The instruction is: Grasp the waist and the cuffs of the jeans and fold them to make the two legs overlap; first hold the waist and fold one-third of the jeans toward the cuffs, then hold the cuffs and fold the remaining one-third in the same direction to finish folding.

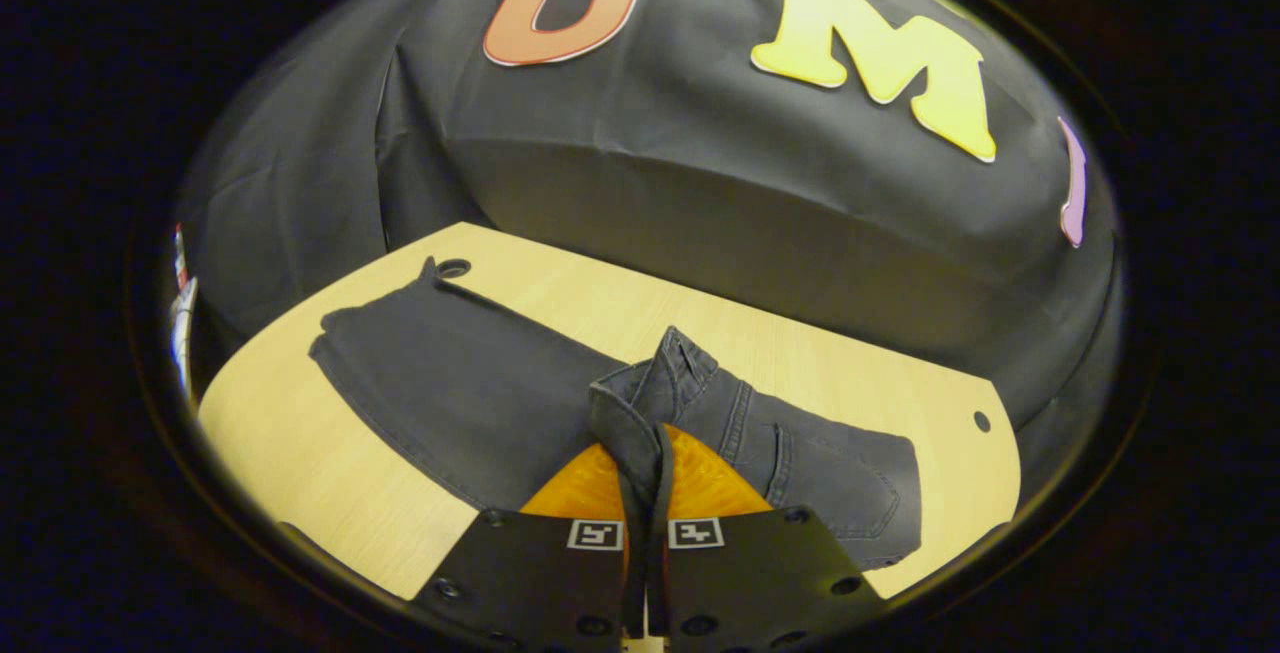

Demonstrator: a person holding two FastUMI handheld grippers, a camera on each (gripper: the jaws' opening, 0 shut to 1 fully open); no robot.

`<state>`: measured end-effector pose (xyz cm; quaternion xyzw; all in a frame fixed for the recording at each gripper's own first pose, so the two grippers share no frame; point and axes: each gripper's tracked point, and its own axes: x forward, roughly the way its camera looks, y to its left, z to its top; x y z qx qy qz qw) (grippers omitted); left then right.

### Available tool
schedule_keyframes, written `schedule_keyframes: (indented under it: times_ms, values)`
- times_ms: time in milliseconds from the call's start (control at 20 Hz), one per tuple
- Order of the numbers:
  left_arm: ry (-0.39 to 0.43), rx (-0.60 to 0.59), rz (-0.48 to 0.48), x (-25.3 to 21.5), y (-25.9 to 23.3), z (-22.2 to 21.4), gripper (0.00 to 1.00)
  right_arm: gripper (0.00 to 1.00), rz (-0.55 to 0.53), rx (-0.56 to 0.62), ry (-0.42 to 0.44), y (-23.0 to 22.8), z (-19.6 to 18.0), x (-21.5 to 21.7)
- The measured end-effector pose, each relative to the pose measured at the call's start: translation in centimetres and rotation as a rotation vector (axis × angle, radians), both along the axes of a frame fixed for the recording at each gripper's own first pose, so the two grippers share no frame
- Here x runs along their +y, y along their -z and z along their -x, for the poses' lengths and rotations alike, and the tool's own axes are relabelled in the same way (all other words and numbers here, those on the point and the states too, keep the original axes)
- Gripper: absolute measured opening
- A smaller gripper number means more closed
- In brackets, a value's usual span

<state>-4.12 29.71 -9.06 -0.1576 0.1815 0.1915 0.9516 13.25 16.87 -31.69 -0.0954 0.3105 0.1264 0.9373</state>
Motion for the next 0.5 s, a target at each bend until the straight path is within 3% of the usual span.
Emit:
schedule_keyframes:
  times_ms: [300, 400, 500]
  values:
    - [0.058, 0.002, 0.035, -1.5, 0.6, -1.9, 0.98, 0.23, -0.027, 0.07, -0.05, 1.7, 1.9, 1.1]
    - [0.084, 0.001, 0.059, -2.5, 1.0, -2.7, 0.99, 0.32, -0.119, 0.107, -0.096, 1.3, 3.2, 2.5]
    - [0.11, 0.002, 0.078, -3.6, 1.3, -3.4, 0.99, 0.77, -0.167, 0.142, -0.122, 0.8, 4.5, 3.4]
